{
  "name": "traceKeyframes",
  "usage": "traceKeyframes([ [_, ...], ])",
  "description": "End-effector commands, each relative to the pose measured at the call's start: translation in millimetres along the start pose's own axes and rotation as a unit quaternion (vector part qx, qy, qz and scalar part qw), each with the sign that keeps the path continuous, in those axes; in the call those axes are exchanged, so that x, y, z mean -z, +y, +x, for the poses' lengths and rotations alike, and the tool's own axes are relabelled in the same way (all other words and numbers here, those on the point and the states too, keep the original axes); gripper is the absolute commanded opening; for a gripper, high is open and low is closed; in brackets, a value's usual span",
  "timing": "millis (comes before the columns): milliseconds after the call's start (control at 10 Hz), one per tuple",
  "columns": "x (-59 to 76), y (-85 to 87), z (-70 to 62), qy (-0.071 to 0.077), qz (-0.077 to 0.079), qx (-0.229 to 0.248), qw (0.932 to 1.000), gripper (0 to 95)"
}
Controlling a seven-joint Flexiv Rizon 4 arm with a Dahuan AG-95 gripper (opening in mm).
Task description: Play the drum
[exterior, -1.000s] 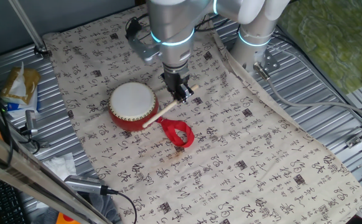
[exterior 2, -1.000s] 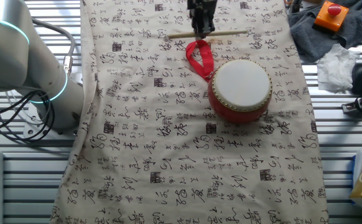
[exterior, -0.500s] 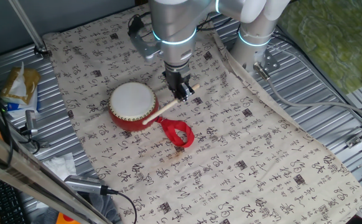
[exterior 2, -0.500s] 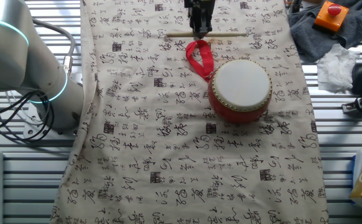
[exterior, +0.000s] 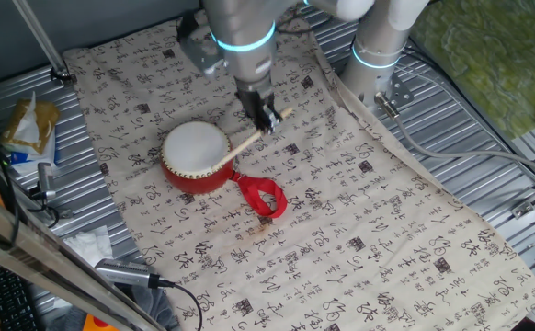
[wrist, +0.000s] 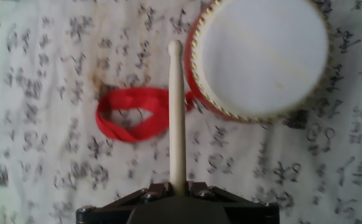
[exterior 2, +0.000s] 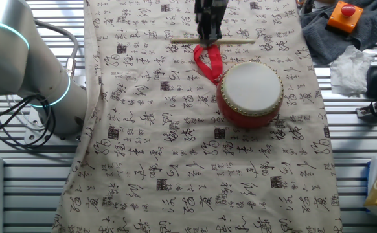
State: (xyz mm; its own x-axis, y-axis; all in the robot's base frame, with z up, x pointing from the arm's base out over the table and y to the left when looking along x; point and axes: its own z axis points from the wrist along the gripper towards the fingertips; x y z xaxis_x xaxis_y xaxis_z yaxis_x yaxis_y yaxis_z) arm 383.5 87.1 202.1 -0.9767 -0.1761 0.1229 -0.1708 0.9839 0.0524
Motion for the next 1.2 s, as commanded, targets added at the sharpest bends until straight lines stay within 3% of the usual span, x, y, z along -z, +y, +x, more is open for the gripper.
traceKeyframes([
  [100, -2.0, -16.8, 9.9, 0.003, 0.002, 0.013, 0.9999, 0.0],
  [400, -15.5, -44.4, 17.2, -0.002, 0.006, 0.034, 0.9994, 0.0],
  [700, -18.1, -68.3, 7.4, -0.007, 0.007, 0.052, 0.9986, 0.0],
  [1200, -5.5, -83.4, -19.4, -0.05, 0.014, 0.067, 0.9964, 0.0],
])
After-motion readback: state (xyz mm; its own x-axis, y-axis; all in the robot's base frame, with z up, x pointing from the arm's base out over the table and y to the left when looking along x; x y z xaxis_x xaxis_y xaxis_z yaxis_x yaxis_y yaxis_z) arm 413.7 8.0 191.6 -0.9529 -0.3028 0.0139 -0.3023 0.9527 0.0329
